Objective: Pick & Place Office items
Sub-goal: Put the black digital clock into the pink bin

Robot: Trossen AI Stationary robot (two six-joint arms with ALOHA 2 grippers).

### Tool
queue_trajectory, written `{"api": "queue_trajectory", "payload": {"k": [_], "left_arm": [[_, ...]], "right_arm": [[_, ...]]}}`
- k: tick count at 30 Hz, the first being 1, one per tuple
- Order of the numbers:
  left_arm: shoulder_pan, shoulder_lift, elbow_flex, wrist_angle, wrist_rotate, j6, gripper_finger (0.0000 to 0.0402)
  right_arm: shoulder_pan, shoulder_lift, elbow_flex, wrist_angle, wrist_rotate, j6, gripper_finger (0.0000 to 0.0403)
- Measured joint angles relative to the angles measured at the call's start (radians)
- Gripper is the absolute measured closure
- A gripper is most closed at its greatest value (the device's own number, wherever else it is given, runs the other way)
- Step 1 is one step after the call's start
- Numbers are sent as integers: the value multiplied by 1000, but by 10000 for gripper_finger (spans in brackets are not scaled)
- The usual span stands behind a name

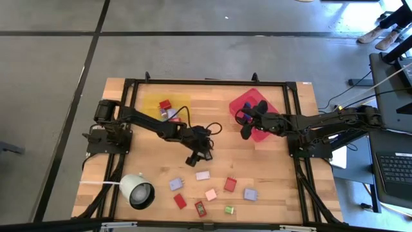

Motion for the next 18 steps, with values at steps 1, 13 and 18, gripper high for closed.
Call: {"api": "queue_trajectory", "payload": {"k": [1,13,18], "left_arm": [[4,7,-1,-16,28,14,162],[27,98,0,-44,23,221,162],[27,119,3,-21,19,302,162]], "right_arm": [[0,0,0,0,0,0,199],[0,0,0,0,0,16,199],[0,0,0,1,0,18,199]]}}
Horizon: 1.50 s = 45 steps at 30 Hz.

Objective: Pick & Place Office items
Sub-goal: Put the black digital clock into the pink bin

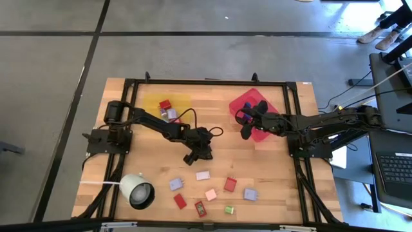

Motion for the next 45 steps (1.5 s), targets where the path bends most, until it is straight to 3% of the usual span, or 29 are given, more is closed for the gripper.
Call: {"api": "queue_trajectory", "payload": {"k": [12,20,26,35,45], "left_arm": [[4,4,-1,19,-43,-96,170],[4,5,-2,21,-77,-191,251],[-5,3,-4,66,-163,-286,304],[4,2,92,72,-187,-632,341],[-19,1,221,74,-184,-763,340]], "right_arm": [[0,0,0,0,-4,24,199],[0,0,0,0,-4,27,199],[0,0,0,0,-30,27,199],[0,0,-1,-1,-223,24,199],[0,0,-1,-1,-425,-27,199]]}}
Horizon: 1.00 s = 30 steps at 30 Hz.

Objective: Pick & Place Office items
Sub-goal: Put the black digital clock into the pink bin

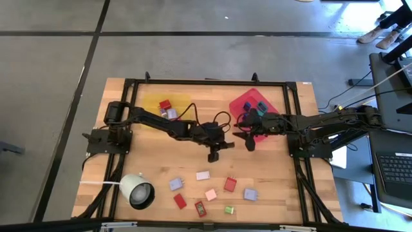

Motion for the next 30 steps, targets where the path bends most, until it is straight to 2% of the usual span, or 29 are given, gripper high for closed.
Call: {"api": "queue_trajectory", "payload": {"k": [3,8,12,18,23,30], "left_arm": [[-11,0,26,1,-23,-1,340],[-36,0,44,0,-132,-2,340],[-44,0,45,0,-180,-9,340],[-44,0,45,1,-191,-44,340],[-44,-1,45,24,-200,-52,340],[-44,-2,45,79,-200,-51,339]], "right_arm": [[0,0,0,0,-15,-10,199],[0,0,0,0,-15,-33,199],[0,0,0,0,-23,-67,199],[1,0,0,0,-133,-213,199],[11,0,0,-2,-148,-311,199],[14,0,0,-11,-201,-316,199]]}}
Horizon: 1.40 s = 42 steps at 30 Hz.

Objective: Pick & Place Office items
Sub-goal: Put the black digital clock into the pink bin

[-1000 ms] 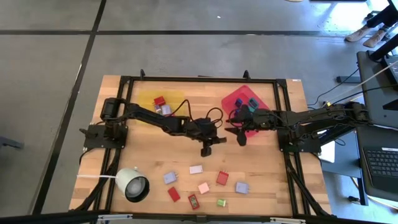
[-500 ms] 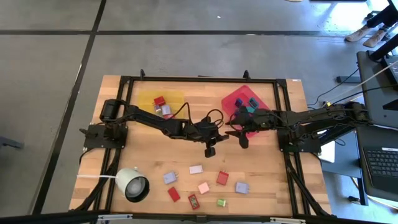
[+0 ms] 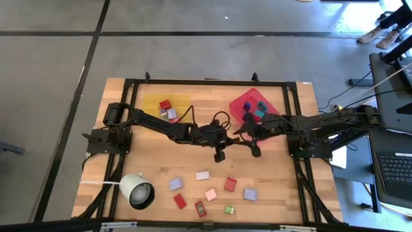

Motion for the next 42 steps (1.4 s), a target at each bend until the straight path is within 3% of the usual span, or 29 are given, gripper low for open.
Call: {"api": "queue_trajectory", "payload": {"k": [4,17,32,42], "left_arm": [[0,0,0,30,-9,20,336],[-16,0,0,35,-34,44,336],[-16,0,0,70,-17,47,335],[-14,1,0,73,3,44,306]], "right_arm": [[0,0,0,0,-51,0,199],[0,0,0,-26,-17,181,204],[1,0,0,-25,-42,169,332],[0,0,0,-23,-39,180,329]]}}
